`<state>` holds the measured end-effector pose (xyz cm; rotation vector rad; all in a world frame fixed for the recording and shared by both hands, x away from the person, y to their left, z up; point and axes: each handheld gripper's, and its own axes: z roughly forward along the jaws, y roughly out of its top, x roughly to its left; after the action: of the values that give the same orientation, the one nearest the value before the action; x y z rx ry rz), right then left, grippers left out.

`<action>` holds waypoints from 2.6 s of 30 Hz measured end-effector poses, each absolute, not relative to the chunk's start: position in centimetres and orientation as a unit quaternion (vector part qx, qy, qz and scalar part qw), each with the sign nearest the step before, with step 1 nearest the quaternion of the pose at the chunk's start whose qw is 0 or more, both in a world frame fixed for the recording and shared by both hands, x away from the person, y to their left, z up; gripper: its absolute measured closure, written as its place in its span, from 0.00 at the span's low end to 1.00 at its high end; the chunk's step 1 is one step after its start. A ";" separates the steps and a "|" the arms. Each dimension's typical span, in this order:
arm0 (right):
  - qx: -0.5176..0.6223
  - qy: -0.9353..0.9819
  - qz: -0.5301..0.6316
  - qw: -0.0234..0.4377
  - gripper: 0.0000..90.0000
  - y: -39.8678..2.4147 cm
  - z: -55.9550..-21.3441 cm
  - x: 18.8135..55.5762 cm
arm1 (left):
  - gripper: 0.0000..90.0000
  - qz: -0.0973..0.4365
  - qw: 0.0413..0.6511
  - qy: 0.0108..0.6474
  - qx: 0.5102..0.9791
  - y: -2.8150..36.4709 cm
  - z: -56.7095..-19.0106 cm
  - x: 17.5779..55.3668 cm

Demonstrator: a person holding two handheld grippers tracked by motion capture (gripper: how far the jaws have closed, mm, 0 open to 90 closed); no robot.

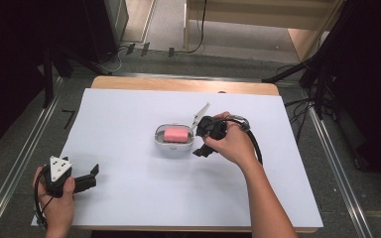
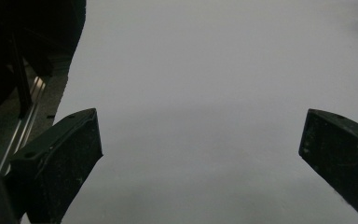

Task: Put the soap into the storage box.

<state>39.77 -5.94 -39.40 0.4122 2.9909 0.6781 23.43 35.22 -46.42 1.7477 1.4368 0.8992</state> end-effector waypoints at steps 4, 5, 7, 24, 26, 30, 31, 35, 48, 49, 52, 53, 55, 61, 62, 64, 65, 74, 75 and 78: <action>0.139 0.965 0.222 0.020 0.29 -6.8 -39.8 39.6 | 0.00 0.348 0.346 0.553 0.673 35.2 -46.4 23.4; 0.144 0.964 0.223 0.018 0.28 -7.0 -39.9 39.5 | 0.00 0.348 0.346 0.553 0.673 35.2 -46.4 23.4; 0.148 0.963 0.227 0.020 0.25 -7.5 -40.2 39.4 | 0.00 0.348 0.346 0.553 0.673 35.2 -46.4 23.4; 0.187 0.954 0.232 0.038 0.15 -10.7 -41.4 38.2 | 0.00 0.349 0.344 0.554 0.673 35.1 -46.4 23.4; 0.193 0.953 0.232 0.038 0.13 -11.2 -41.5 38.0 | 0.00 0.348 0.344 0.554 0.673 35.1 -46.4 23.4; 0.205 0.950 0.234 0.041 0.03 -12.2 -41.9 37.7 | 0.00 0.348 0.345 0.554 0.673 35.2 -46.4 23.5; 0.207 0.949 0.233 0.044 0.02 -12.4 -42.0 37.6 | 0.00 0.348 0.345 0.554 0.673 35.1 -46.5 23.5; 0.221 0.946 0.234 0.048 0.02 -13.5 -42.3 37.1 | 0.00 0.348 0.345 0.554 0.673 35.1 -46.5 23.5; 0.255 0.933 0.249 0.049 0.02 -16.6 -43.4 35.8 | 0.00 0.349 0.344 0.553 0.674 35.1 -46.5 23.5; 0.255 0.932 0.251 0.050 0.02 -16.9 -43.6 35.7 | 0.00 0.349 0.344 0.553 0.674 35.1 -46.4 23.5; 0.264 0.930 0.252 0.049 0.02 -17.6 -43.9 35.3 | 0.00 0.350 0.344 0.553 0.674 35.1 -46.5 23.5; 0.266 0.929 0.253 0.049 0.02 -17.9 -44.0 35.1 | 0.00 0.350 0.344 0.553 0.673 35.1 -46.5 23.5; 0.271 0.927 0.257 0.049 0.02 -18.4 -44.3 34.8 | 0.00 0.350 0.344 0.553 0.674 35.1 -46.5 23.5; 0.284 0.919 0.267 0.052 0.02 -20.1 -44.9 34.0 | 0.00 0.350 0.342 0.553 0.674 35.1 -46.4 23.4; 0.286 0.918 0.270 0.052 0.02 -20.4 -45.0 33.9 | 0.00 0.350 0.341 0.553 0.675 35.1 -46.4 23.4; 0.289 0.915 0.276 0.052 0.02 -20.9 -45.1 33.6 | 0.00 0.350 0.340 0.552 0.676 35.1 -46.4 23.4; 0.292 0.913 0.281 0.052 0.02 -21.2 -45.3 33.4 | 0.00 0.350 0.340 0.553 0.676 35.1 -46.4 23.4; 0.303 0.903 0.301 0.056 0.02 -22.9 -46.3 32.4 | 0.00 0.351 0.338 0.552 0.677 35.0 -46.4 23.4; 0.308 0.899 0.307 0.060 0.02 -23.2 -46.4 32.1 | 0.00 0.351 0.338 0.551 0.677 35.0 -46.4 23.4; 0.309 0.894 0.318 0.064 0.02 -23.4 -46.5 31.8 | 0.00 0.351 0.337 0.551 0.677 35.0 -46.4 23.4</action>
<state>31.78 -23.45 -46.51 0.9319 2.6995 0.9605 23.44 35.03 -46.43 1.7650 1.4371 0.9151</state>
